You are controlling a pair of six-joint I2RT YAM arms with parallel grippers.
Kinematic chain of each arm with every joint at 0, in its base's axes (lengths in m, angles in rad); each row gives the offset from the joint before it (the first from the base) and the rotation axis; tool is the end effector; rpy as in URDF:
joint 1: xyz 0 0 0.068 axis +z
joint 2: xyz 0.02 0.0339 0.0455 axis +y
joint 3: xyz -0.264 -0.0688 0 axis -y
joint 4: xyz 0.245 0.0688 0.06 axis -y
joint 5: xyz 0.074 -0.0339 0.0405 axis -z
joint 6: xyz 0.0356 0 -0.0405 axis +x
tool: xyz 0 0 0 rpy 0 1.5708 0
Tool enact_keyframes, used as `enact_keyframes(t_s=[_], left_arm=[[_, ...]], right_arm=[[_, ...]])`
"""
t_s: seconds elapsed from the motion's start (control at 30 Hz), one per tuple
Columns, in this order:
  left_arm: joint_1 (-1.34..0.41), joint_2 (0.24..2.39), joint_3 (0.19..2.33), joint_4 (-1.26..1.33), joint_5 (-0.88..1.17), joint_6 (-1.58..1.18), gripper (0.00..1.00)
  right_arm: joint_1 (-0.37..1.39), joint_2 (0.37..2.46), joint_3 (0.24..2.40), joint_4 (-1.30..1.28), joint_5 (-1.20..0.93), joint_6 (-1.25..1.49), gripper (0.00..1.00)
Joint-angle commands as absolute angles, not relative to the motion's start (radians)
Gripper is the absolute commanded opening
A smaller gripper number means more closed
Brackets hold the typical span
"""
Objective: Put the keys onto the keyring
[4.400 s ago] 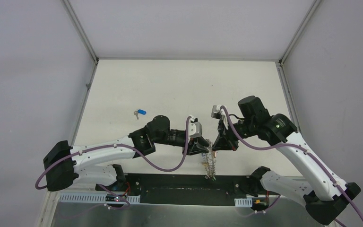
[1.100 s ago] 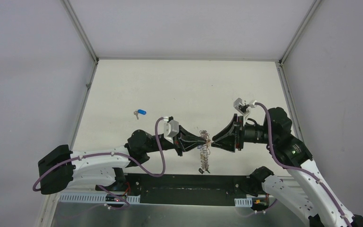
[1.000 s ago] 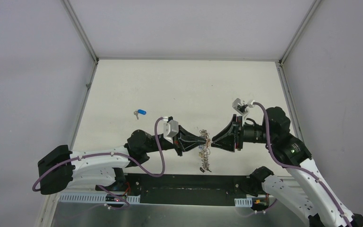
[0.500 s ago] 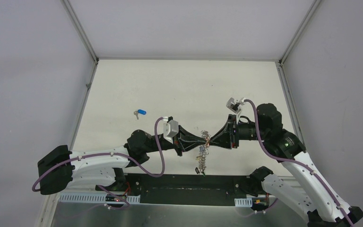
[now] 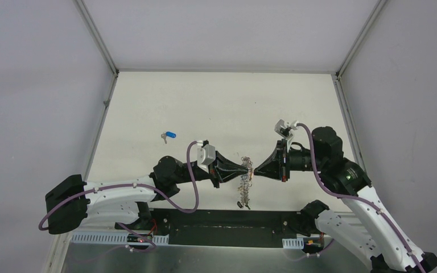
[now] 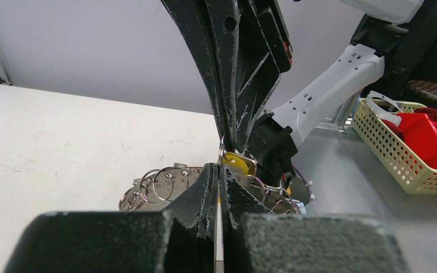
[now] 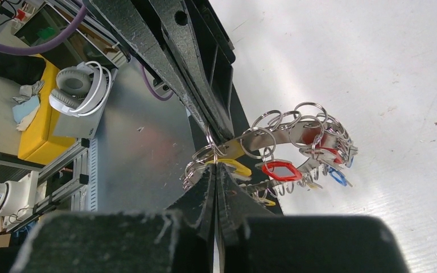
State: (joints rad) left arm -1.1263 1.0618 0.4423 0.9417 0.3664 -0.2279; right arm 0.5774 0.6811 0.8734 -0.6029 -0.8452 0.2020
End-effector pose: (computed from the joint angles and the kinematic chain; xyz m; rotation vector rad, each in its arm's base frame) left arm 0.0863 -0.2108 0.2846 0.9040 1.0713 -1.3767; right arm 0.0973 0.0951 0.3465 -0.9490 1.8485 1.3253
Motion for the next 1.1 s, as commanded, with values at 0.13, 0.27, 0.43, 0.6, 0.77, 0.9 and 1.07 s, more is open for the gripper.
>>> enact_keyframes(t_s=[0.13, 0.27, 0.43, 0.6, 0.77, 0.9, 1.07], left_arm=[[-1.132, 1.031, 0.457, 1.023, 0.353, -0.236, 0.0], [-1.131, 1.032, 0.459, 1.023, 0.358, -0.236, 0.0], [-1.131, 1.027, 0.457, 1.023, 0.362, -0.235, 0.0], [-1.131, 1.027, 0.459, 1.022, 0.362, -0.234, 0.0], [-1.131, 1.03, 0.463, 1.019, 0.366, -0.233, 0.0], [-1.131, 1.035, 0.467, 1.019, 0.368, -0.232, 0.0], [-1.131, 1.044, 0.478, 1.016, 0.378, -0.232, 0.0]], right_arm=[[0.571, 0.685, 0.873, -0.616, -0.849, 0.168, 0.0], [0.57, 0.703, 0.857, -0.614, -0.862, 0.166, 0.0], [0.571, 0.728, 0.843, -0.614, -0.887, 0.161, 0.0], [0.571, 0.736, 0.832, -0.614, -0.895, 0.155, 0.0], [0.571, 0.74, 0.83, -0.608, -0.896, 0.154, 0.0], [0.57, 0.751, 0.829, -0.585, -0.905, 0.162, 0.0], [0.57, 0.765, 0.807, -0.528, -0.923, 0.181, 0.0]])
